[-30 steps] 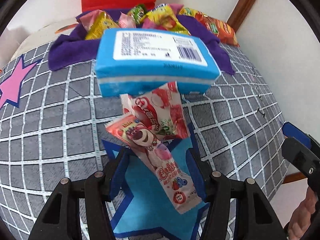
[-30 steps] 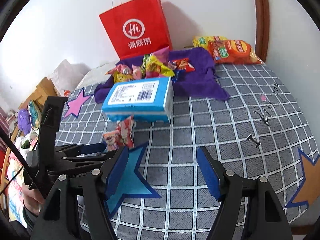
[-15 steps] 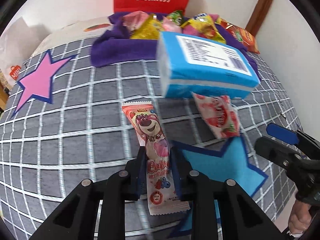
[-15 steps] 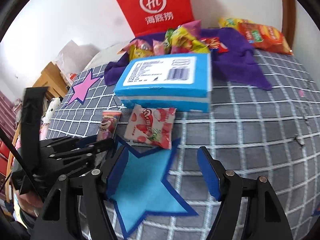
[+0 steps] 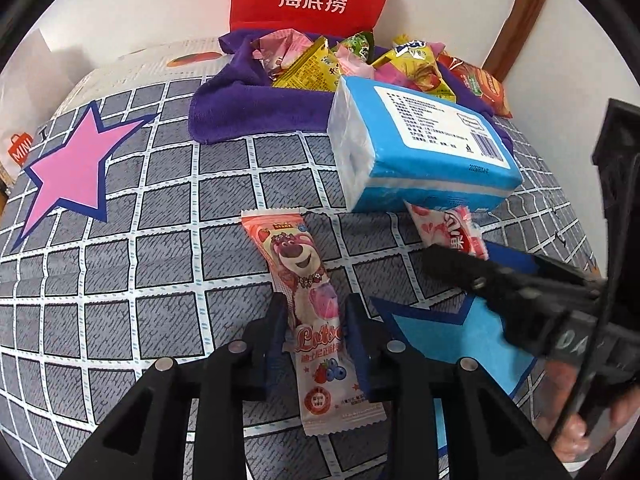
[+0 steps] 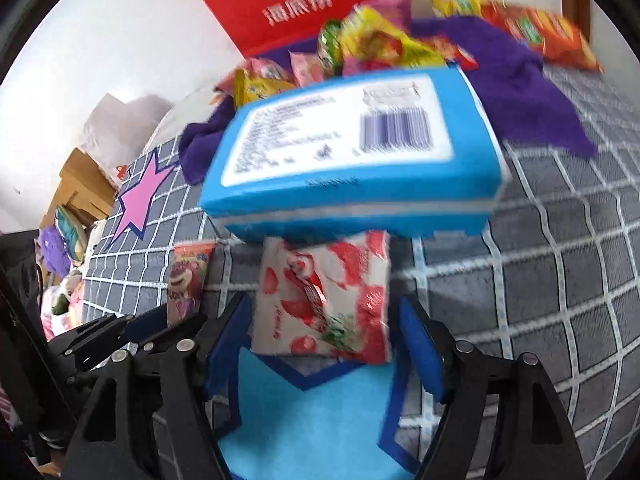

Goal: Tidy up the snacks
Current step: 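Grasp the red-white candy packet with the right tool while the left tool grasps the bear lollipop packet, then carry the red-white packet and lollipop packet over the purple towel with both tools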

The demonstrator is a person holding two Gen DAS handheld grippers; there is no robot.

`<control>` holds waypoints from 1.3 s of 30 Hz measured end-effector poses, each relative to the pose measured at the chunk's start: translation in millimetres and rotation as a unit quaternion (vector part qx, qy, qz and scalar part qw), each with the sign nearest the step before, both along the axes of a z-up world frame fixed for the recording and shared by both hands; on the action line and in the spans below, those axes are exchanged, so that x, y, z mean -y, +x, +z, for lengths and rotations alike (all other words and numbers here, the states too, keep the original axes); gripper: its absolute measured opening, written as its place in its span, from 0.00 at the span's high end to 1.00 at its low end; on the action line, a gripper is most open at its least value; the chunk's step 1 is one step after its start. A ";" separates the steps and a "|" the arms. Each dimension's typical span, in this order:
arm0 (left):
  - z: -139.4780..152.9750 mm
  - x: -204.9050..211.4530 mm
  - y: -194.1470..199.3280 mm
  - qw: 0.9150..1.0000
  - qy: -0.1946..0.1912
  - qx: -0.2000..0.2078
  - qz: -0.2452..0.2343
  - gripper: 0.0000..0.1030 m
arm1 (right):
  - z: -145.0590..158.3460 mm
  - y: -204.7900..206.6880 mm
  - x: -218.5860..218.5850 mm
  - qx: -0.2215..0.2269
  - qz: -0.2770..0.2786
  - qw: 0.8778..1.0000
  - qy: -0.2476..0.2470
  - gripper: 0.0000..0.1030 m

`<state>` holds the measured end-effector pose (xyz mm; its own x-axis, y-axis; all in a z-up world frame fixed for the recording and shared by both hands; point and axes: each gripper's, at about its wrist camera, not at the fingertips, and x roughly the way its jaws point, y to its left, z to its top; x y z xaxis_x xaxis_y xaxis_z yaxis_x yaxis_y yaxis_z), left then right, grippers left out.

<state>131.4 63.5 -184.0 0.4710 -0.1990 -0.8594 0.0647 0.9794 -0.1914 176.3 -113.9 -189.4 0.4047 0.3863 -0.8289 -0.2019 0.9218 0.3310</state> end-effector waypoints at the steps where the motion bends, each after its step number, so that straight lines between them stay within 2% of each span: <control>1: -0.5 -0.4 0.9 1.000 -0.003 0.000 0.001 0.72 | -2.0 0.8 -5.4 0.000 0.005 1.000 -0.003 0.26; 6: -0.1 -7.9 -0.1 1.000 -0.012 -0.001 0.003 0.72 | -4.2 1.0 -17.0 0.042 -0.001 0.998 -0.038 0.36; 7: 0.1 -9.0 -0.5 1.000 -0.013 -0.001 0.002 0.73 | -3.9 0.5 -16.8 0.046 0.002 0.998 -0.037 0.46; 8: 0.2 -9.8 -1.4 1.000 -0.013 -0.003 0.001 0.73 | -3.6 0.6 -16.7 0.046 0.005 0.998 -0.038 0.50; 10: 1.2 -8.2 -2.0 1.000 -0.013 -0.004 0.001 0.75 | -1.2 0.1 -16.6 0.044 0.019 0.998 -0.038 0.51; 11: 2.8 -9.7 -3.2 1.000 -0.013 -0.003 0.002 0.80 | -0.3 -0.9 -17.0 0.044 0.026 0.998 -0.040 0.52; 16: 13.7 -11.6 -12.1 1.000 -0.015 0.003 0.001 0.81 | 6.5 -9.4 -17.0 0.045 0.047 0.997 -0.039 0.60; 24: 40.1 -16.3 -14.7 1.000 -0.024 0.012 0.010 0.81 | 25.8 -21.7 2.0 0.046 0.040 0.998 -0.027 0.62; 31: 74.7 0.8 4.2 0.999 -0.019 0.036 -0.006 0.81 | 67.4 -26.6 32.3 0.077 0.019 0.996 -0.035 0.62; 39: 110.7 25.0 34.9 0.997 -0.032 0.064 -0.028 0.81 | 109.5 -16.3 64.5 0.108 -0.008 0.994 -0.033 0.61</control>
<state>166.3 38.5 -73.3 0.5623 -0.2798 -0.7782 0.1462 0.9598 -0.2395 160.0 -178.4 -79.9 0.5816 0.3262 -0.7452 -0.2459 0.9437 0.2212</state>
